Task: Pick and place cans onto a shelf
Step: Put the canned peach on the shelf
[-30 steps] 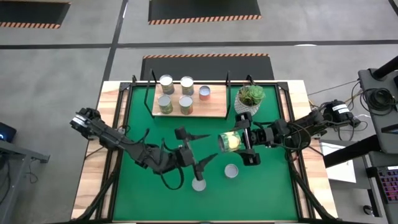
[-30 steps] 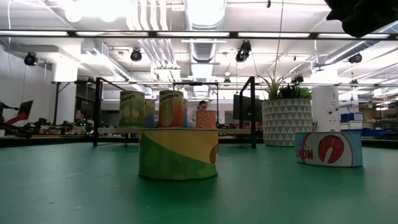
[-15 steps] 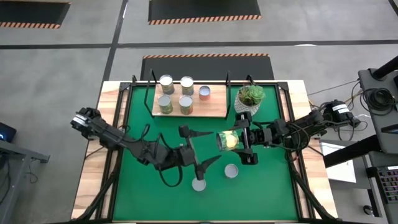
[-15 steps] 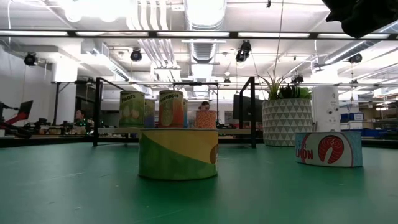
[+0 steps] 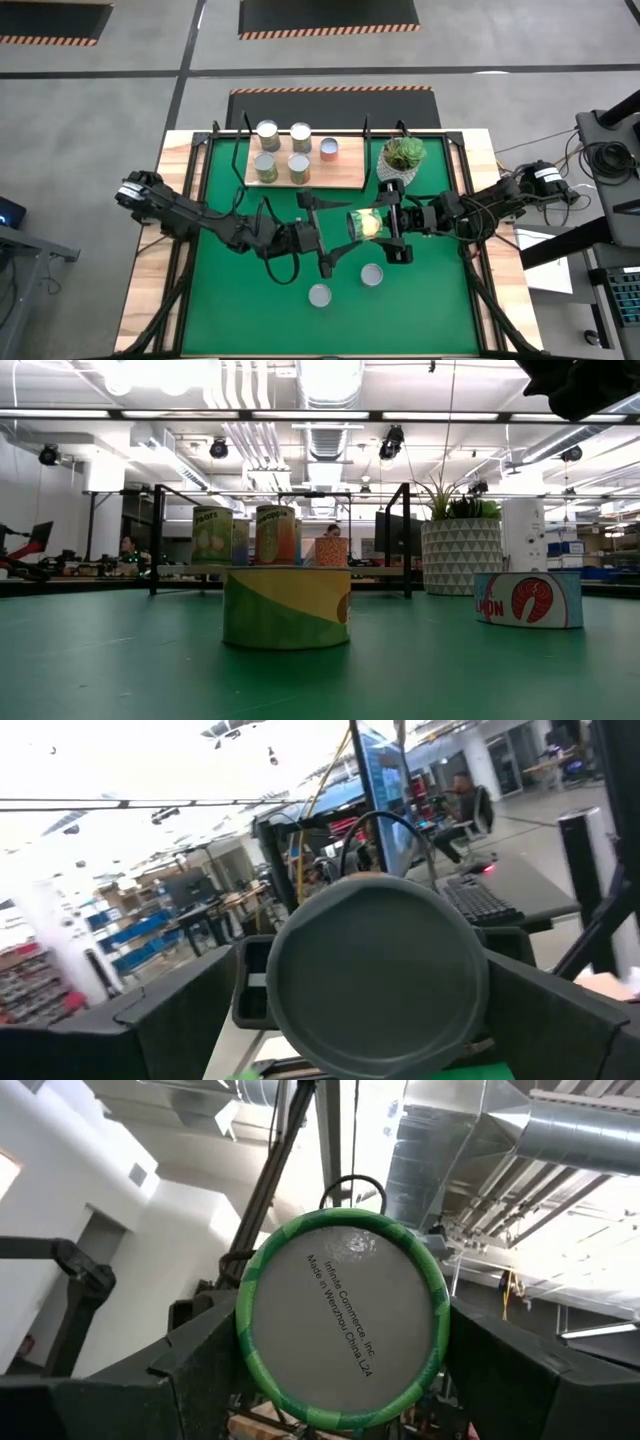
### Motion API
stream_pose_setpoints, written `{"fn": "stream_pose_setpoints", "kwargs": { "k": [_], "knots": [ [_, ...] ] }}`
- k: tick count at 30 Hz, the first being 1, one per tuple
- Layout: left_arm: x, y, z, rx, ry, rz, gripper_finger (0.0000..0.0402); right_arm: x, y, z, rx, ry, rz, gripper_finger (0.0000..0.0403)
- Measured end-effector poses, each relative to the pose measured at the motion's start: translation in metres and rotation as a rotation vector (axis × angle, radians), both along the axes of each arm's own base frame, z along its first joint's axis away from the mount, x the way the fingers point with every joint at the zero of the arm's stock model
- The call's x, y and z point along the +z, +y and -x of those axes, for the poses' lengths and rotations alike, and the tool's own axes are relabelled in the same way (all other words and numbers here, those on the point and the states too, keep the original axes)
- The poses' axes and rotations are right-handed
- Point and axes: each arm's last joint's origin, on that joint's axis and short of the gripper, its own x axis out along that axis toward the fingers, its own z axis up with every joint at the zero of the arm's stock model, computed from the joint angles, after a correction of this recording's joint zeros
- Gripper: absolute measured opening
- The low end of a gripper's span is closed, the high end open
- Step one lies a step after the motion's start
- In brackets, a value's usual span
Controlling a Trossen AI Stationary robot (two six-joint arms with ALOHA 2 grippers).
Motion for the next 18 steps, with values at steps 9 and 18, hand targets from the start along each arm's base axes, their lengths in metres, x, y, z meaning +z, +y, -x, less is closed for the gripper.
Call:
{"fn": "stream_pose_setpoints", "kwargs": {
  "k": [9,18],
  "knots": [
    [-0.0028,0.0028,-0.0022,-0.038,0.022,0.002,0.0334,-0.0006,0.0002,-0.0004,-0.01,0.002,0.016,0.0295],
    [-0.0039,0.003,-0.0023,-0.03,0.032,0.013,0.0278,-0.0006,-0.0011,-0.001,-0.051,0.009,-0.008,0.0326]
  ]
}}
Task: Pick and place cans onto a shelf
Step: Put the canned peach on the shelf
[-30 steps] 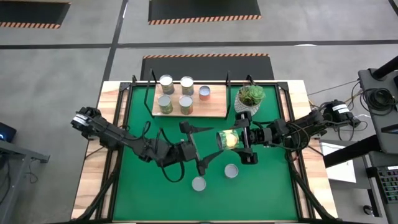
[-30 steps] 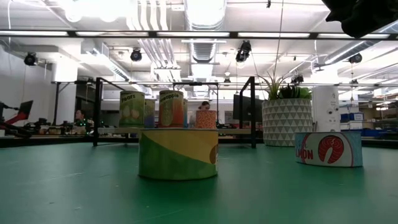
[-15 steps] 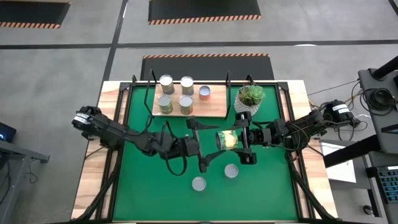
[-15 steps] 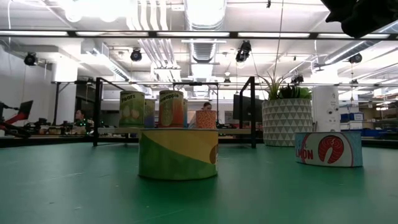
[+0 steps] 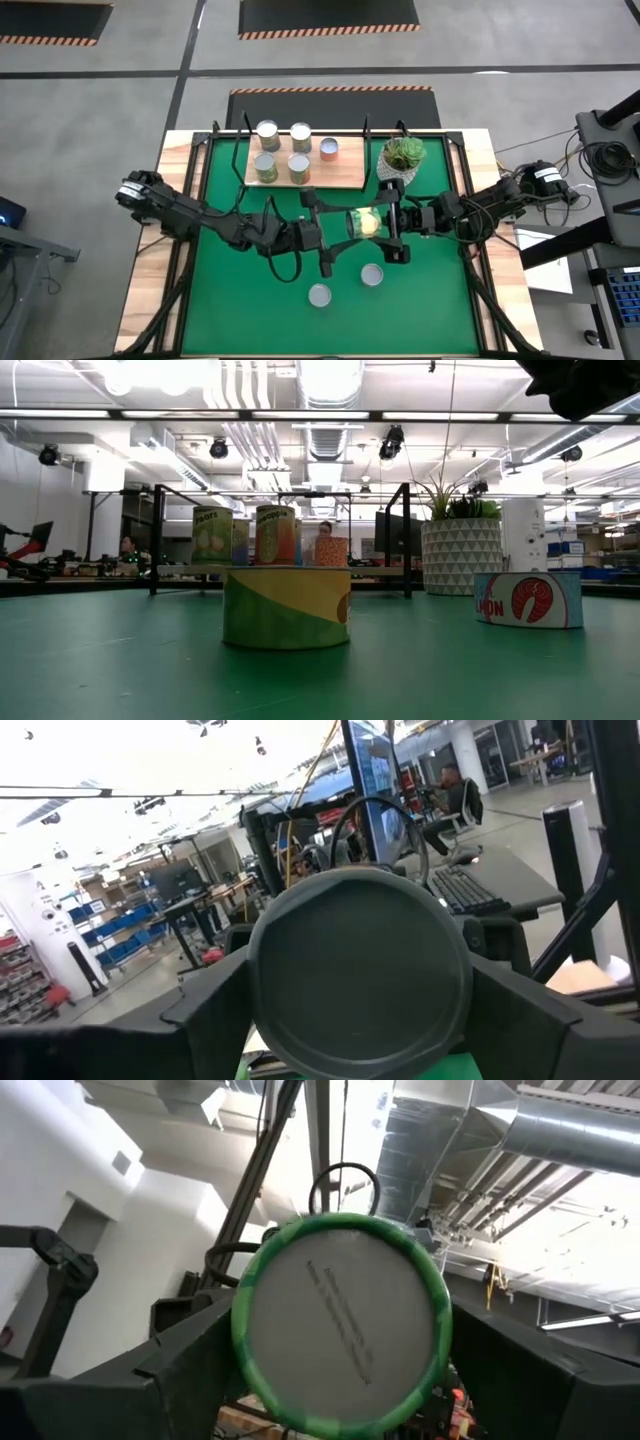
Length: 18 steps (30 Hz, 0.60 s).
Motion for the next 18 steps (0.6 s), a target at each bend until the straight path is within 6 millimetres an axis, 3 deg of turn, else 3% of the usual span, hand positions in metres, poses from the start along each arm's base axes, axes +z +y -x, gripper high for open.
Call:
{"fn": "stream_pose_setpoints", "kwargs": {
  "k": [7,13,16,18],
  "knots": [
    [-0.002,-0.001,0.001,0.044,0.033,-0.013,0.0283,0.002,0.0,0.001,-0.01,-0.002,-0.003,0.0353],
    [-0.003,0.002,0.02,0.368,0.187,-0.035,0.0283,0.011,-0.004,0.004,-0.094,0.061,-0.072,0.0353],
    [-0.01,0.01,0.029,0.528,0.265,-0.023,0.0283,0.023,-0.006,0.001,-0.152,0.171,-0.092,0.0353],
    [-0.012,0.021,0.032,0.547,0.292,0.031,0.0283,0.032,-0.007,-0.003,-0.204,0.292,-0.088,0.0353]
  ]
}}
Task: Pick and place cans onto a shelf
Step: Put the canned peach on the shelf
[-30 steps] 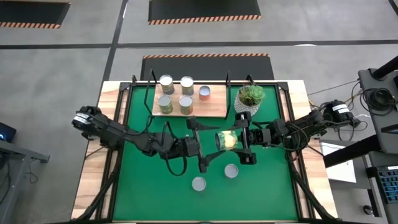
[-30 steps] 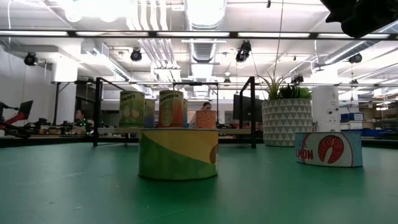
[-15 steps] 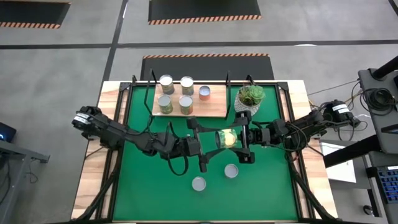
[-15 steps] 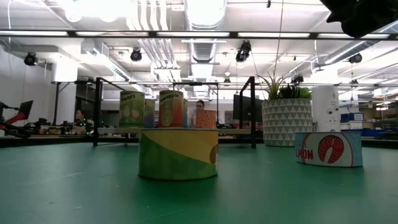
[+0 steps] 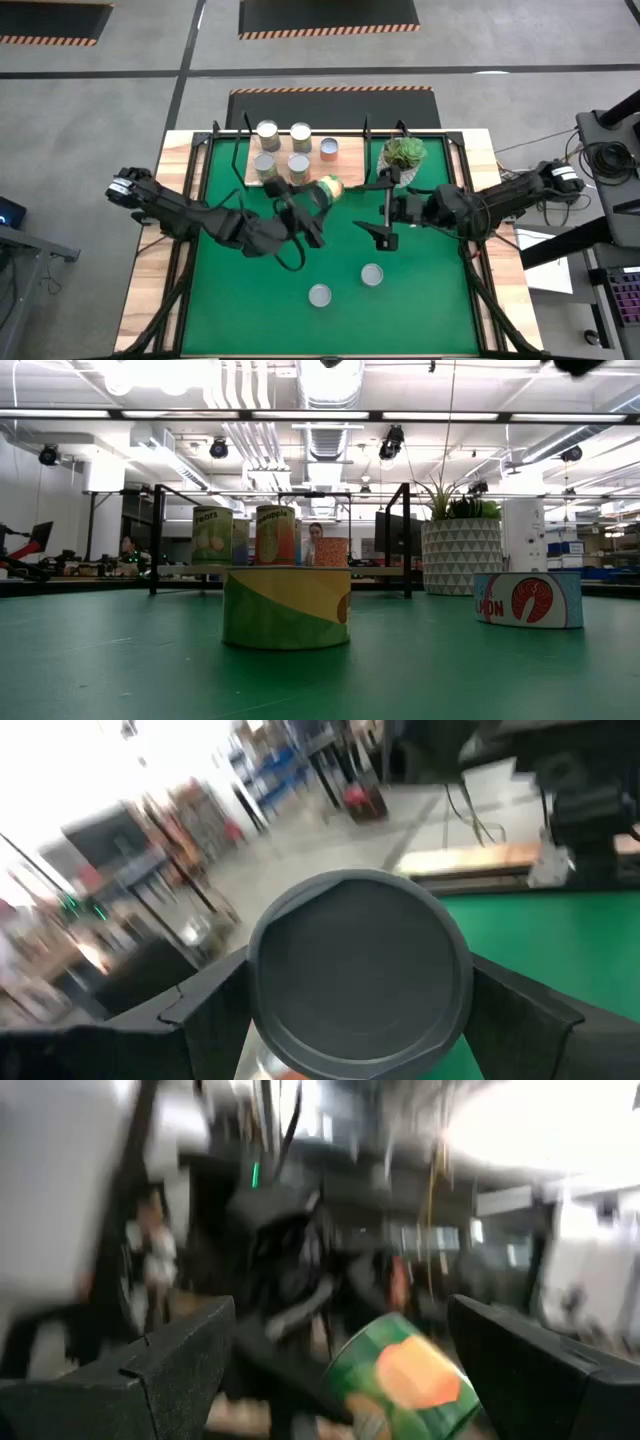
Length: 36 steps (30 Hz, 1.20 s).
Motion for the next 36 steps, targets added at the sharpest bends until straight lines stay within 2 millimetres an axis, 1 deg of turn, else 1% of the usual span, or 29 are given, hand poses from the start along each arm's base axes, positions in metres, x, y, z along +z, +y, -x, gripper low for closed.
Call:
{"fn": "stream_pose_setpoints", "kwargs": {
  "k": [3,6,8,11,13,16,19,22,24,27,31,34,36],
  "knots": [
    [0.004,0.022,0.0,-0.016,0.017,0.155,0.0283,0.015,-0.001,-0.001,-0.043,0.215,0.045,0.0349],
    [0.0,0.044,-0.005,-0.006,0.12,0.289,0.0283,0.027,-0.002,0.004,-0.041,0.39,0.067,0.0342],
    [-0.006,0.059,-0.009,0.032,0.19,0.359,0.0283,0.028,-0.002,0.008,-0.037,0.484,0.069,0.0337],
    [-0.016,0.081,-0.017,0.049,0.264,0.483,0.0283,0.023,-0.003,0.013,-0.037,0.572,0.074,0.033],
    [-0.029,0.094,-0.024,0.048,0.322,0.546,0.0283,0.022,-0.004,0.016,-0.038,0.576,0.079,0.0328],
    [-0.047,0.111,-0.033,0.075,0.368,0.59,0.0283,0.025,-0.005,0.021,-0.039,0.559,0.08,0.0328],
    [-0.057,0.127,-0.039,0.111,0.379,0.614,0.0283,0.023,-0.005,0.024,-0.04,0.564,0.089,0.0328],
    [-0.069,0.137,-0.046,0.143,0.401,0.627,0.0283,0.021,-0.006,0.027,-0.041,0.57,0.103,0.0328],
    [-0.075,0.141,-0.051,0.14,0.418,0.651,0.0283,0.022,-0.006,0.029,-0.041,0.559,0.105,0.0327],
    [-0.077,0.145,-0.062,0.106,0.436,0.678,0.0283,0.022,-0.006,0.031,-0.042,0.558,0.107,0.0327],
    [-0.083,0.152,-0.074,0.108,0.516,0.668,0.0283,0.021,-0.006,0.031,-0.042,0.559,0.109,0.0328],
    [-0.085,0.161,-0.079,0.129,0.562,0.663,0.0283,0.021,-0.006,0.031,-0.042,0.561,0.108,0.0328],
    [-0.09,0.167,-0.083,0.138,0.588,0.655,0.0283,0.02,-0.006,0.031,-0.042,0.567,0.11,0.0328]
  ]
}}
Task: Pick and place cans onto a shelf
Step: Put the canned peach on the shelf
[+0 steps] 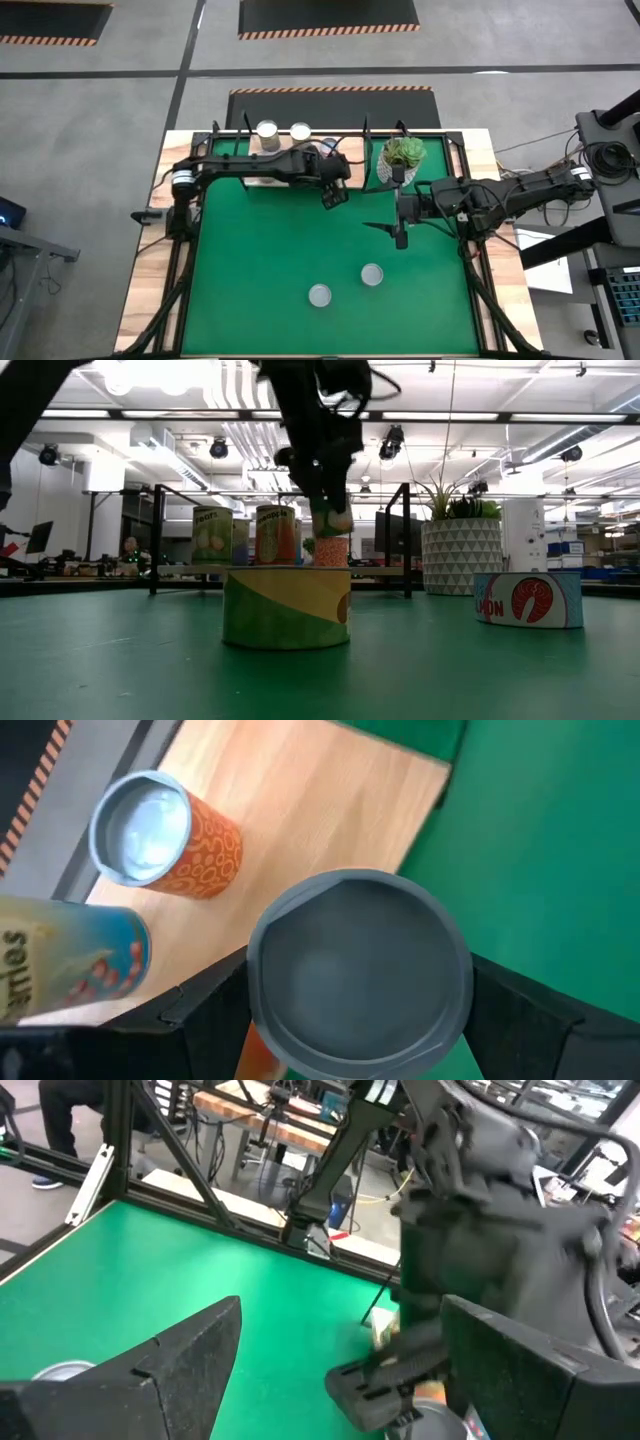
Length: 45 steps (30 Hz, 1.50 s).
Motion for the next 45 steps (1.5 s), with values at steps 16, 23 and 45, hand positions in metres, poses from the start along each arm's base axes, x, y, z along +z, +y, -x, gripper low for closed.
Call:
{"fn": "stream_pose_setpoints", "kwargs": {
  "k": [16,23,45],
  "knots": [
    [-0.013,0.034,-0.002,-0.197,0.105,-0.04,0.0284,-0.004,0.0,0.001,-0.001,0.039,-0.002,0.0328],
    [-0.012,0.044,-0.001,-0.172,0.075,-0.04,0.0285,-0.004,0.0,0.001,-0.001,0.039,-0.002,0.0328],
    [-0.034,0.05,-0.01,-0.151,0.076,-0.013,0.0285,-0.007,0.0,0.001,0.0,0.053,0.008,0.0328]
  ]
}}
